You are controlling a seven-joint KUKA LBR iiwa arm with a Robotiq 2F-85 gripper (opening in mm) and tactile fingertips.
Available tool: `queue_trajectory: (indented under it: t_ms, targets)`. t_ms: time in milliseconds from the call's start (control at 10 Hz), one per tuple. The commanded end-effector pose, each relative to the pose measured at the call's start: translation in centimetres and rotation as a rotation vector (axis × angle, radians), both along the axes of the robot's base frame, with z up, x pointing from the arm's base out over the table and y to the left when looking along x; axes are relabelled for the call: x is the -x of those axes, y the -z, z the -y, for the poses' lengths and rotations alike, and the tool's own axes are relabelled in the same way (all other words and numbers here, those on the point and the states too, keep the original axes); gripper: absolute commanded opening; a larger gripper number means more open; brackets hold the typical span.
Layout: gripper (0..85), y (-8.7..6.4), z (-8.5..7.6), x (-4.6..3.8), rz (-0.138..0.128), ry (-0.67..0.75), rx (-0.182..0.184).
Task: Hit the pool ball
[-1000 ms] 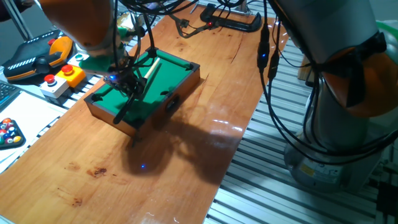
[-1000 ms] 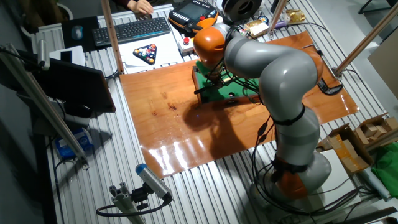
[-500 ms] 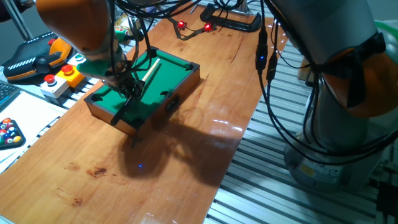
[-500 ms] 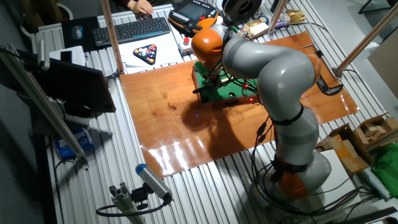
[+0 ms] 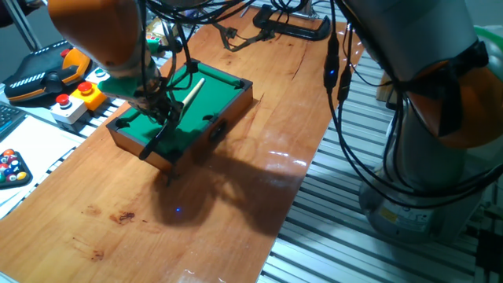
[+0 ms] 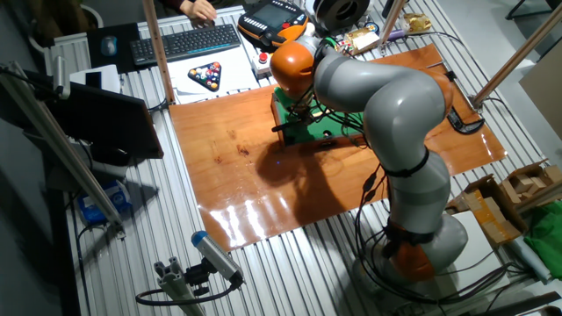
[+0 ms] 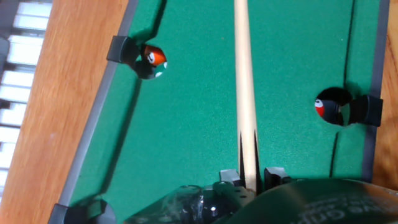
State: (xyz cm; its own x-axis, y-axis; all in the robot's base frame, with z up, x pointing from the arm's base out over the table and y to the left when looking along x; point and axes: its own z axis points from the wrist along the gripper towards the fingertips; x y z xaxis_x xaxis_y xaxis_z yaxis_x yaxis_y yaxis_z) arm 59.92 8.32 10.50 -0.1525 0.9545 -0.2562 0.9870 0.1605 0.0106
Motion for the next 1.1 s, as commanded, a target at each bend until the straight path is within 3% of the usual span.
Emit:
queue_trajectory:
  t_ms: [0, 200, 300, 400, 500, 700, 800, 1000]
  targets:
    - [31.0, -0.9, 0.1, -0.03, -0.009, -0.006, -0.004]
    - [29.7, -2.8, 0.4, 0.64, -0.022, -0.050, -0.011]
    - [23.7, -3.6, 0.7, 1.25, -0.024, -0.087, -0.026]
    - [7.7, -4.5, 1.1, 1.88, -0.027, -0.139, -0.049]
    - [1.0, -5.0, 1.3, 2.25, -0.034, -0.181, -0.057]
    - [0.7, -5.7, 1.4, 2.98, -0.058, -0.275, -0.050]
    - [0.7, -6.1, 1.3, 3.43, -0.084, -0.335, -0.050]
    - [0.7, -6.8, 0.9, 3.99, -0.121, -0.426, -0.074]
